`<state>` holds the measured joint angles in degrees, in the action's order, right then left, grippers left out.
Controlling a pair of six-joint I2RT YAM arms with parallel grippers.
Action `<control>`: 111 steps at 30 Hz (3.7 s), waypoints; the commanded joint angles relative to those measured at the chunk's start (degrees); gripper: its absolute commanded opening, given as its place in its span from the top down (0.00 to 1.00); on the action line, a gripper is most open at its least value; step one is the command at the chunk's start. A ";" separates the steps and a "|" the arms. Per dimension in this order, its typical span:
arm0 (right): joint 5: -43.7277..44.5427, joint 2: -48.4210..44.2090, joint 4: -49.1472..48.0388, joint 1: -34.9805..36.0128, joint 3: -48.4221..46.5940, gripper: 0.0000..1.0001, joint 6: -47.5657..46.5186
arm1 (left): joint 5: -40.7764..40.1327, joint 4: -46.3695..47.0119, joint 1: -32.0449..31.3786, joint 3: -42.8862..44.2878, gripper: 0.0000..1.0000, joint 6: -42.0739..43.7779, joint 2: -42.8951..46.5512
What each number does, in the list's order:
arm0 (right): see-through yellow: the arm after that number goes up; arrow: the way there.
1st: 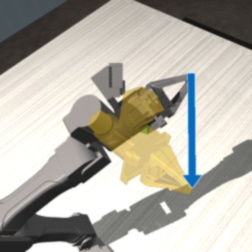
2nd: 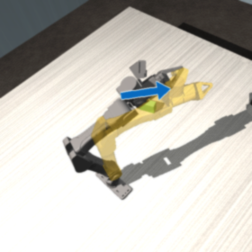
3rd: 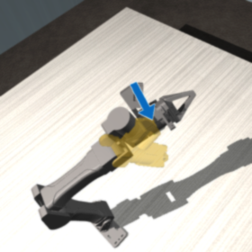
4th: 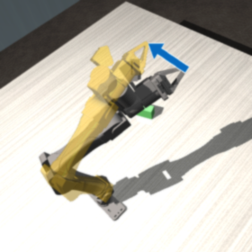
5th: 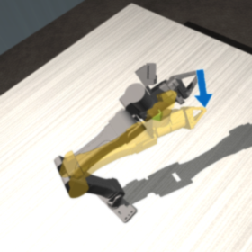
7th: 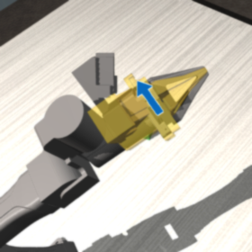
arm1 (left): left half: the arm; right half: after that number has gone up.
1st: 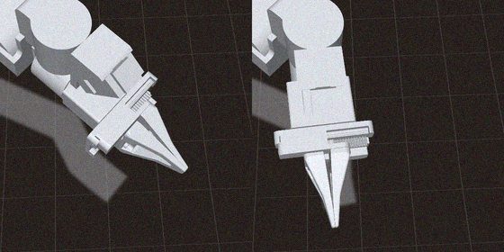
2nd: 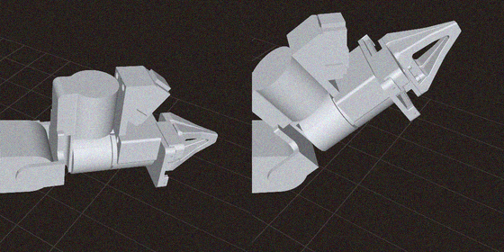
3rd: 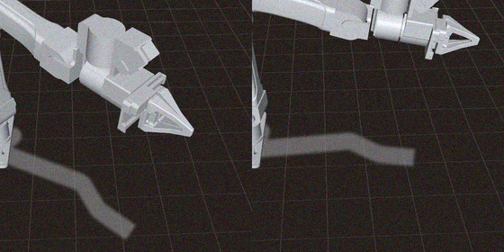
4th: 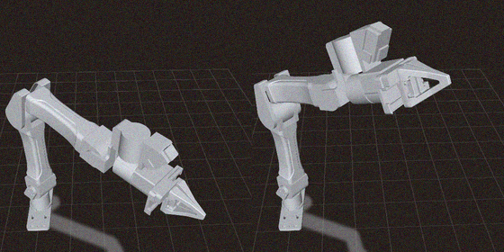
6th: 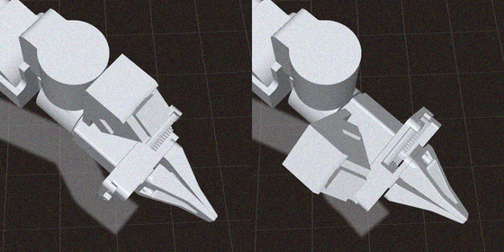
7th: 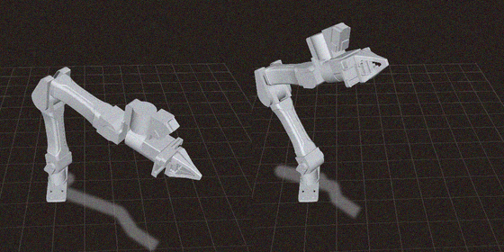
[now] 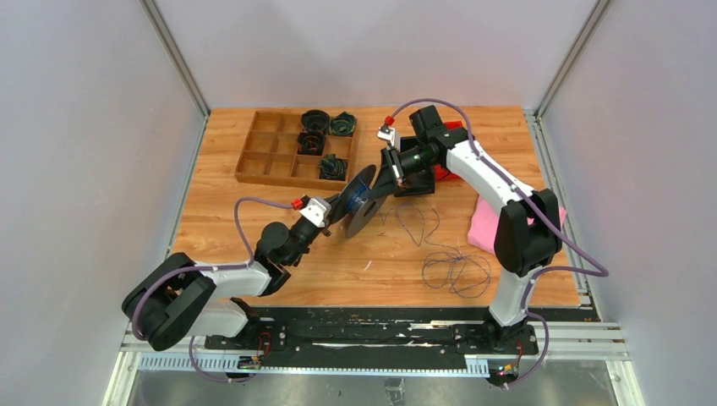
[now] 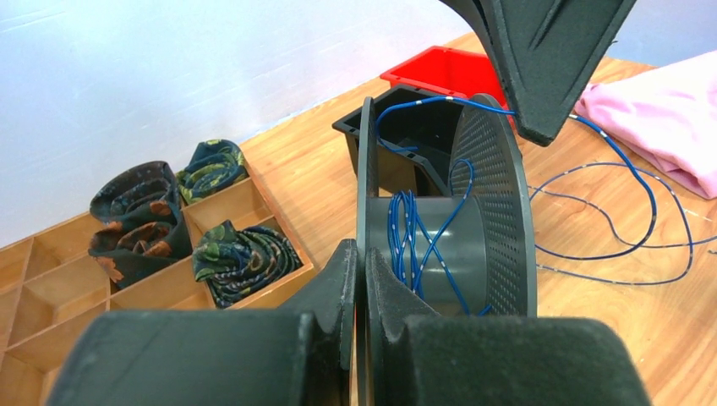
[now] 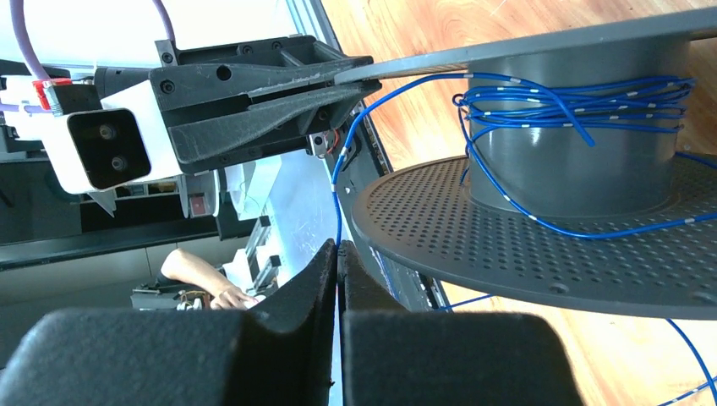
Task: Wrap the cables
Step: Adjust the cable at the center of the board.
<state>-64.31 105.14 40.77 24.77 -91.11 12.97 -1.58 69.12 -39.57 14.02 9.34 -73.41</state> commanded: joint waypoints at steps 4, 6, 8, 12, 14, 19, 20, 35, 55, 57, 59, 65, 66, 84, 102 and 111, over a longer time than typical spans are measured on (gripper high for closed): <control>-2.35 0.63 0.99 1.77 -0.47 0.99 -0.27 | 0.49 0.70 0.99 -0.56 0.89 1.42 1.16; -2.65 0.75 0.95 1.69 -0.39 0.99 -0.08 | 0.45 0.37 1.07 -0.22 0.79 1.26 1.12; -3.42 0.97 0.82 1.71 -0.22 0.99 0.17 | 0.81 -0.14 1.25 0.27 0.71 0.83 1.20; -3.80 1.55 0.55 1.77 -0.02 0.99 0.36 | 1.98 -1.75 1.49 2.14 0.56 0.25 1.47; -3.95 1.64 0.06 1.77 0.46 0.99 0.64 | 2.49 -2.83 1.51 3.41 0.49 -0.16 1.51; -4.46 1.98 -1.35 2.02 0.54 0.99 1.99 | 3.21 -4.20 1.55 6.03 0.40 -0.87 0.46; -4.56 1.92 -1.89 2.03 0.77 0.99 2.47 | 3.02 -4.26 1.60 6.19 0.39 -1.10 0.29; -9.38 0.94 -29.03 2.56 11.68 0.99 24.36 | 3.87 2.27 1.60 9.56 0.37 2.80 -7.13; -7.95 -2.12 -7.92 -1.02 3.21 0.99 6.81 | 22.21 1.44 8.79 7.10 0.33 4.65 1.83; -6.48 -1.33 1.56 -1.13 -0.96 0.99 -1.44 | 29.46 -4.67 10.28 9.65 0.33 6.28 4.91; -5.38 -0.35 10.44 -1.13 -4.96 0.99 -9.23 | 38.34 -12.61 12.46 13.63 0.35 6.35 6.88; -2.48 -1.92 22.21 -0.92 -8.69 0.99 -20.01 | 51.88 -48.95 13.39 29.52 0.37 16.84 7.34; -2.19 -2.43 22.19 -0.71 -8.17 0.99 -20.20 | 52.12 -51.08 13.43 30.76 0.36 17.87 7.13; -2.99 -6.66 22.35 3.83 -6.88 0.99 -21.15 | 53.36 -90.50 8.81 50.69 0.53 43.83 -0.16; 4.82 -11.10 19.94 2.38 -9.34 0.68 -26.42 | 46.75 -85.05 8.70 52.58 1.00 6.02 0.70; 11.65 -15.88 11.88 3.23 -6.13 0.65 -26.40 | 48.01 -84.84 8.72 53.17 1.00 0.84 -0.74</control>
<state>-57.32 90.65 56.71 27.62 -98.06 -12.03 45.84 -16.01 -30.59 65.36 14.41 -73.52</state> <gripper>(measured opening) 0.344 0.014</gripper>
